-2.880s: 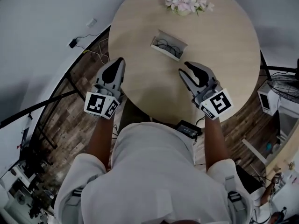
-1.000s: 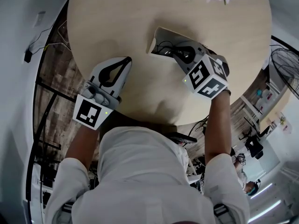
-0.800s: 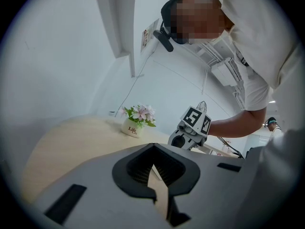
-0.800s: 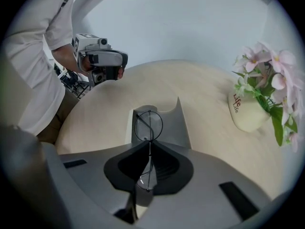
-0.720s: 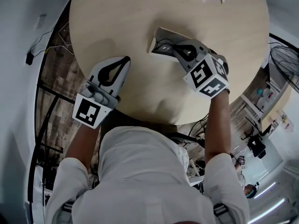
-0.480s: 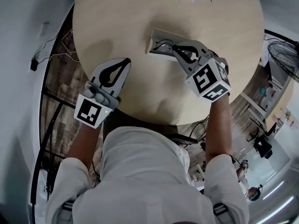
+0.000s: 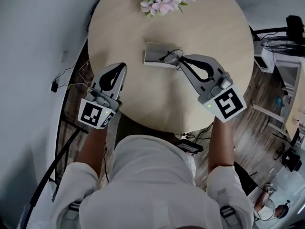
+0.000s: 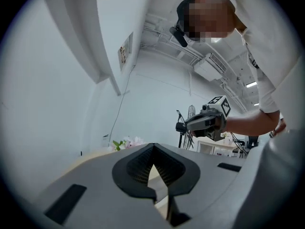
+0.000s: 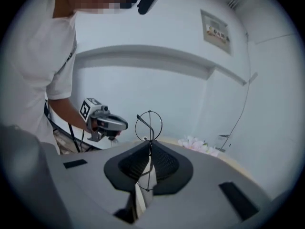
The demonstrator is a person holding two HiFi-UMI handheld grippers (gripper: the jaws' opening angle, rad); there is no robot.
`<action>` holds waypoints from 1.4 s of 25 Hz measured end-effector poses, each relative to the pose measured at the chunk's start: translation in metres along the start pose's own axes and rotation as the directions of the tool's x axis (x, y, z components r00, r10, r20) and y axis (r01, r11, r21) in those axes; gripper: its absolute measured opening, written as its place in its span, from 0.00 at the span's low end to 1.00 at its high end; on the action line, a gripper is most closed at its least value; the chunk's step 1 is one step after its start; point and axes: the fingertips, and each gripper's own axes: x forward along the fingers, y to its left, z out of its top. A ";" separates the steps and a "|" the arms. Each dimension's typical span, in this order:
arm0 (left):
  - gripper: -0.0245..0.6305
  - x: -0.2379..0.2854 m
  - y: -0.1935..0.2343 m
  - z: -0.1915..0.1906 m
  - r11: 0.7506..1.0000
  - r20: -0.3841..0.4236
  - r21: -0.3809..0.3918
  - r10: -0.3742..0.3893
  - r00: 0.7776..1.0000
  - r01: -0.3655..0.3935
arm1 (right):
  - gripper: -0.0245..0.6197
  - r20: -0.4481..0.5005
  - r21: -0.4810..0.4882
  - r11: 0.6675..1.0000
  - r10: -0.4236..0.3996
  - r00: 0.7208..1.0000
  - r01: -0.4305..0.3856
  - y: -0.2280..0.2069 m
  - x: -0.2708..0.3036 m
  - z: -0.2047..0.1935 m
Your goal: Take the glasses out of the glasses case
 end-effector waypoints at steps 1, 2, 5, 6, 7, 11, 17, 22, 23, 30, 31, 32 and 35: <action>0.06 -0.003 -0.008 0.015 1.000 0.015 0.024 0.002 1.000 -0.002 | 0.09 0.049 0.008 1.000 -0.021 0.999 0.021 0.003 -0.019 0.013; 0.06 -0.006 -0.019 0.028 0.999 0.030 0.044 0.003 1.000 -0.005 | 0.09 0.096 0.014 0.999 -0.039 0.995 0.038 0.008 -0.039 0.025; 0.06 -0.026 -0.059 0.066 0.996 0.066 0.086 0.004 0.998 -0.010 | 0.09 0.246 0.028 0.996 -0.084 0.966 0.080 0.032 -0.105 0.058; 0.06 -0.035 -0.073 0.078 0.995 0.076 0.094 0.004 0.997 -0.011 | 0.09 0.300 0.029 0.995 -0.098 0.949 0.094 0.042 -0.128 0.068; 0.06 -0.045 -0.088 0.091 0.995 0.088 0.103 0.002 0.996 -0.011 | 0.09 0.353 0.034 0.993 -0.114 0.928 0.109 0.053 -0.152 0.076; 0.06 -0.083 -0.145 0.139 0.986 0.168 0.168 -0.028 0.985 -0.001 | 0.09 0.550 0.087 0.980 -0.195 0.812 0.177 0.091 -0.240 0.095; 0.06 -0.154 -0.235 0.177 0.978 0.215 0.206 -0.061 0.975 0.016 | 0.09 0.660 0.215 0.943 -0.333 0.674 0.255 0.151 -0.355 0.077; 0.06 -0.207 -0.287 0.192 0.984 0.258 0.174 -0.072 0.963 0.027 | 0.09 0.666 0.349 0.881 -0.473 0.577 0.320 0.193 -0.424 0.035; 0.06 -0.219 -0.292 0.193 0.990 0.277 0.140 -0.069 0.958 0.030 | 0.09 0.668 0.377 0.865 -0.501 0.550 0.330 0.204 -0.436 0.027; 0.06 -0.244 -0.287 0.193 0.998 0.303 0.056 -0.048 0.952 0.032 | 0.09 0.574 0.517 0.789 -0.608 0.549 0.333 0.228 -0.447 -0.016; 0.06 -0.246 -0.288 0.190 0.998 0.298 0.054 -0.055 0.953 0.041 | 0.09 0.561 0.525 0.781 -0.616 0.553 0.337 0.235 -0.445 -0.019; 0.06 -0.250 -0.289 0.187 0.997 0.292 0.050 -0.064 0.954 0.052 | 0.09 0.551 0.530 0.775 -0.623 0.556 0.343 0.243 -0.443 -0.022; 0.06 -0.265 -0.291 0.176 0.996 0.273 0.035 -0.094 0.958 0.088 | 0.09 0.531 0.537 0.760 -0.642 0.553 0.366 0.270 -0.434 -0.022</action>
